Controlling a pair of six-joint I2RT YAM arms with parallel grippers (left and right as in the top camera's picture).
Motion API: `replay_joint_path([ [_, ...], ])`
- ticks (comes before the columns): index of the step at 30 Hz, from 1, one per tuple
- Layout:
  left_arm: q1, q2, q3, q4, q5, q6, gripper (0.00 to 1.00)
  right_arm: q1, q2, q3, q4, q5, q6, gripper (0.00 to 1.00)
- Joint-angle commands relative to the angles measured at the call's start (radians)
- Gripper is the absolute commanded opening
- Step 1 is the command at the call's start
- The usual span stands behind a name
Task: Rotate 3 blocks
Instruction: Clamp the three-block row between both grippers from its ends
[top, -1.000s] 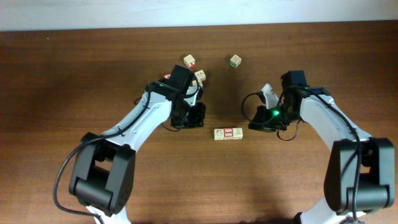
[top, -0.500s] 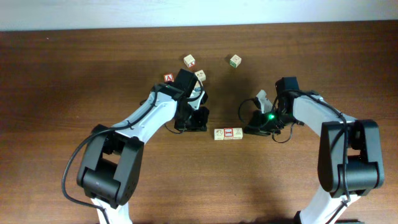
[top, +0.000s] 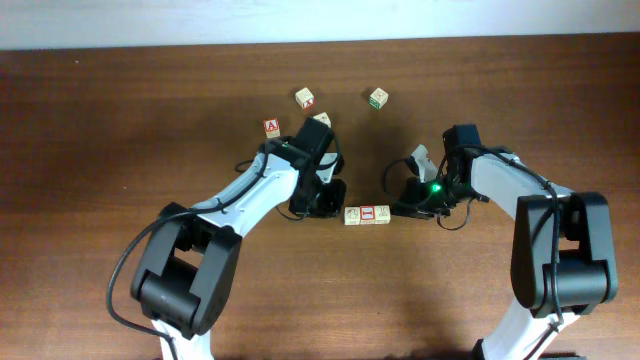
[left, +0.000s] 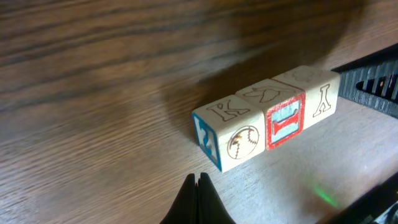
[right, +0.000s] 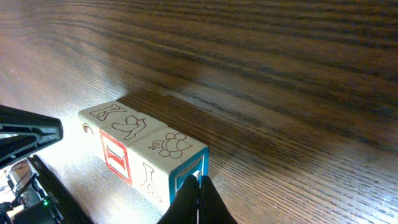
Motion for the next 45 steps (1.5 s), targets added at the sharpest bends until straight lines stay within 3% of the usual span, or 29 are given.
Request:
replay_joint_path([
  [1, -0.042, 0.030, -0.025, 0.036, -0.016, -0.051, 0.00, -0.005, 0.009, -0.017, 0.003, -0.017, -0.013, 0.04],
  [7, -0.042, 0.052, -0.025, 0.041, -0.045, -0.142, 0.00, -0.005, 0.009, -0.022, 0.003, -0.016, -0.013, 0.04],
  [19, -0.041, 0.005, 0.034, 0.048, 0.002, -0.137, 0.00, -0.005, 0.009, -0.022, 0.011, -0.016, -0.013, 0.04],
  [27, -0.035, -0.011, 0.028, 0.023, -0.183, -0.213, 0.00, -0.005, 0.012, -0.025, 0.014, -0.016, -0.013, 0.04],
  [45, -0.074, -0.010, -0.005, 0.079, -0.085, -0.211, 0.00, -0.005, 0.013, -0.026, 0.017, -0.016, -0.005, 0.04],
])
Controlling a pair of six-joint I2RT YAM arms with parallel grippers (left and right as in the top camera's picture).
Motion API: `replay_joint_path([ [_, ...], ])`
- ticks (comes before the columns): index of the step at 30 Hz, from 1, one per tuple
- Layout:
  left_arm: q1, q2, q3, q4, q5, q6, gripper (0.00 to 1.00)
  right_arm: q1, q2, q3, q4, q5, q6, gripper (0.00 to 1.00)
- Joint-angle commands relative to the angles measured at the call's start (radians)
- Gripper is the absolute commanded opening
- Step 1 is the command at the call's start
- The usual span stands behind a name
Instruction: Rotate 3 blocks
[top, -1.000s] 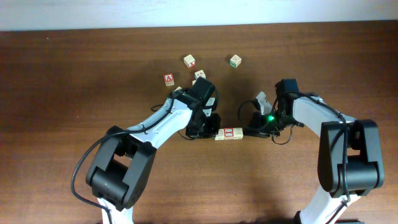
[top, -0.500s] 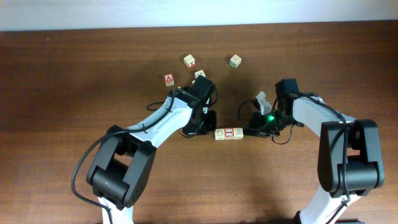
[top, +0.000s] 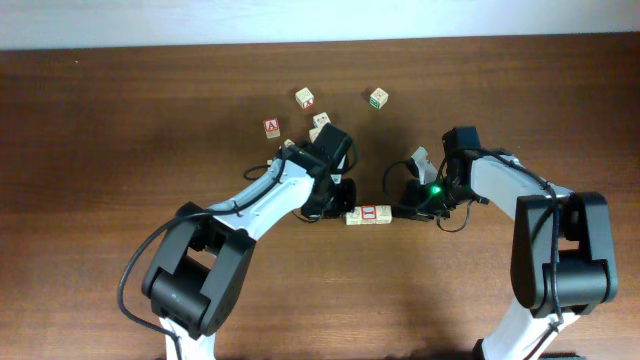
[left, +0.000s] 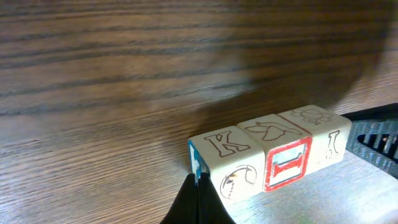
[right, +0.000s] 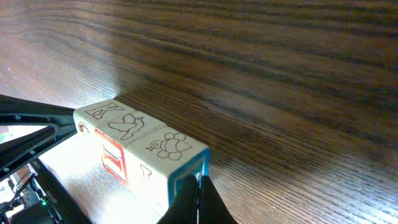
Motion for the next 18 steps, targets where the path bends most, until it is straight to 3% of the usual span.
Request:
replay_joint_path([
  [1, -0.008, -0.034, -0.011, 0.005, 0.023, -0.009, 0.00, -0.005, 0.013, -0.009, 0.001, -0.016, -0.006, 0.04],
  [10, -0.008, -0.034, -0.011, 0.031, 0.024, -0.009, 0.00, 0.022, 0.013, -0.025, 0.011, -0.021, 0.092, 0.04],
  [18, -0.008, -0.034, -0.011, 0.033, 0.024, -0.009, 0.00, 0.014, 0.011, -0.027, 0.009, -0.053, 0.062, 0.04],
])
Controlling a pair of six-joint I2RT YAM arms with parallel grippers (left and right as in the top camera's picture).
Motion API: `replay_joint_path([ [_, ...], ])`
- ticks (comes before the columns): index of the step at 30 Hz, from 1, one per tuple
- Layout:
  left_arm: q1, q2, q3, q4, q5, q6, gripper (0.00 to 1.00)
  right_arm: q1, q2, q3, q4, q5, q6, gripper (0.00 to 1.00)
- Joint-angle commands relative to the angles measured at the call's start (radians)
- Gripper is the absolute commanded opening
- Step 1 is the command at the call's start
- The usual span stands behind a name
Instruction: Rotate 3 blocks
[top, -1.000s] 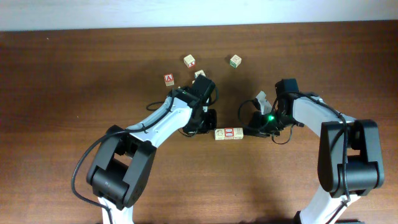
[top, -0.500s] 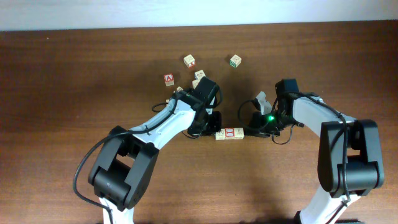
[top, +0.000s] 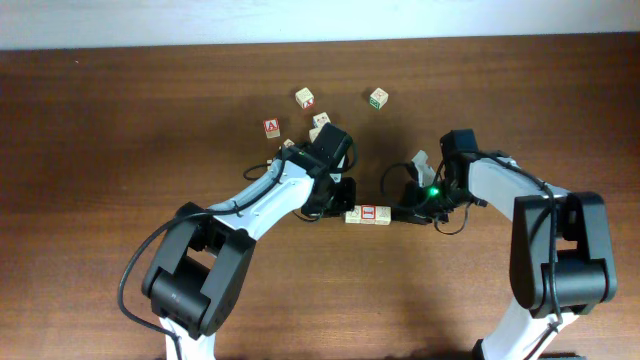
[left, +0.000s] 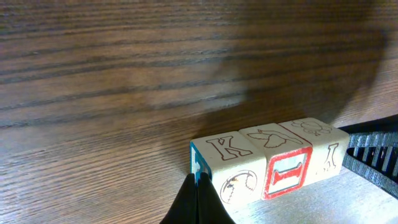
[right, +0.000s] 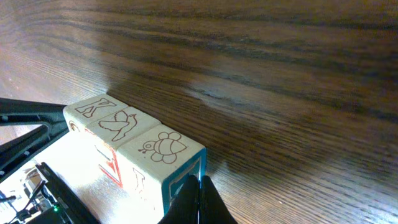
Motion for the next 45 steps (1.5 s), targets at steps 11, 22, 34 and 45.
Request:
replay_joint_path([
  [11, -0.007, -0.034, -0.006, 0.010, 0.039, -0.009, 0.00, -0.146, 0.020, -0.108, 0.110, -0.272, -0.152, 0.04],
  [22, -0.007, -0.034, -0.006, 0.014, 0.046, -0.010, 0.00, -0.104, 0.024, -0.120, 0.150, -0.279, -0.142, 0.04],
  [34, -0.007, -0.034, -0.006, 0.013, 0.050, -0.010, 0.00, -0.071, -0.003, -0.119, 0.163, -0.369, -0.115, 0.04],
  [45, -0.007, -0.034, -0.005, 0.013, 0.057, -0.009, 0.00, 0.008, -0.108, -0.118, 0.149, -0.240, -0.043, 0.04],
])
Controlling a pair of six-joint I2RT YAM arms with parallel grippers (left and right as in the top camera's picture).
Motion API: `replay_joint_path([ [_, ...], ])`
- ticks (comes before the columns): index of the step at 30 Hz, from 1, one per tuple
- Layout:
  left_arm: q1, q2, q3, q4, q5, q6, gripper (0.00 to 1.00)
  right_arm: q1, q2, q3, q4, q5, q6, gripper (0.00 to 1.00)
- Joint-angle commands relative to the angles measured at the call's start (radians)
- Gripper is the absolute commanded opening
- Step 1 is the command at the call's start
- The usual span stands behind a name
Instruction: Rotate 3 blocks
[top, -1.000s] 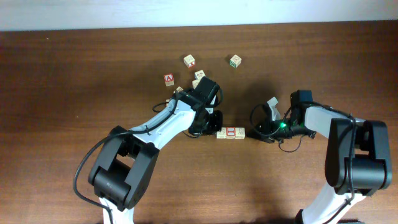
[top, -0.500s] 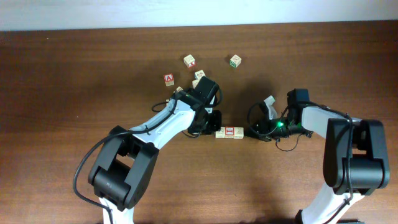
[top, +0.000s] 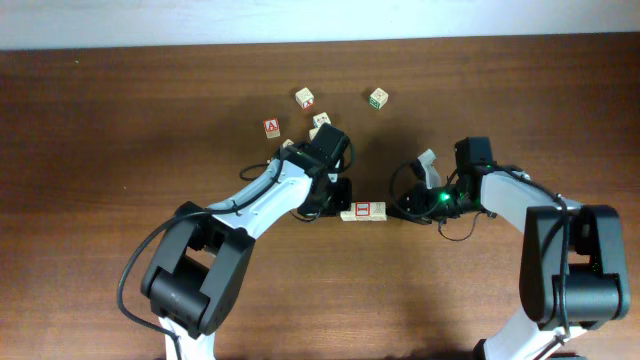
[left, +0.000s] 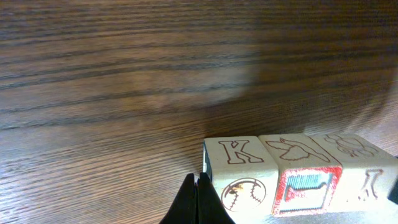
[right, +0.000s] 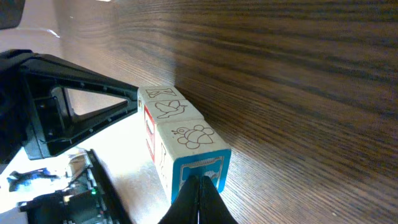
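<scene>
Three wooden blocks lie in a row (top: 363, 211) at the table's middle. The left wrist view shows the K block with a baseball face (left: 239, 171), the bird block with a red-framed face (left: 301, 177) and a third block (left: 360, 168). My left gripper (left: 198, 186) is shut, its tip against the K block's blue end. From the right wrist, the bee block (right: 193, 140) is nearest. My right gripper (right: 200, 185) is shut, its tip on that block's blue end face. The left gripper's fingers (right: 81, 106) show beyond the K block (right: 155, 94).
Several loose blocks sit at the back of the table: a cream one (top: 304, 97), a green-marked one (top: 378, 97), a red A block (top: 271, 127) and one beside the left wrist (top: 321, 119). Both arms flank the row closely.
The row sits slightly further left and back on the table and lies more level in the left wrist view. My right wrist has swung to the right. Both shut tips stay at the row's ends.
At first my shut left gripper stood short of the K block while the shut right tip touched the bee block's end. Then the left tip met the K block's blue end. With a tip at each end, the row has turned a little and shifted left.
</scene>
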Motion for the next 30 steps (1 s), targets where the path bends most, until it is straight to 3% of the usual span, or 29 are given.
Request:
replay_joint_path([
  [1, -0.015, -0.034, 0.002, 0.019, 0.086, -0.010, 0.00, 0.071, -0.049, -0.005, -0.001, 0.002, 0.035, 0.04],
  [30, -0.016, -0.034, 0.002, 0.018, 0.095, -0.009, 0.00, 0.259, -0.091, 0.035, 0.103, 0.069, 0.212, 0.04],
])
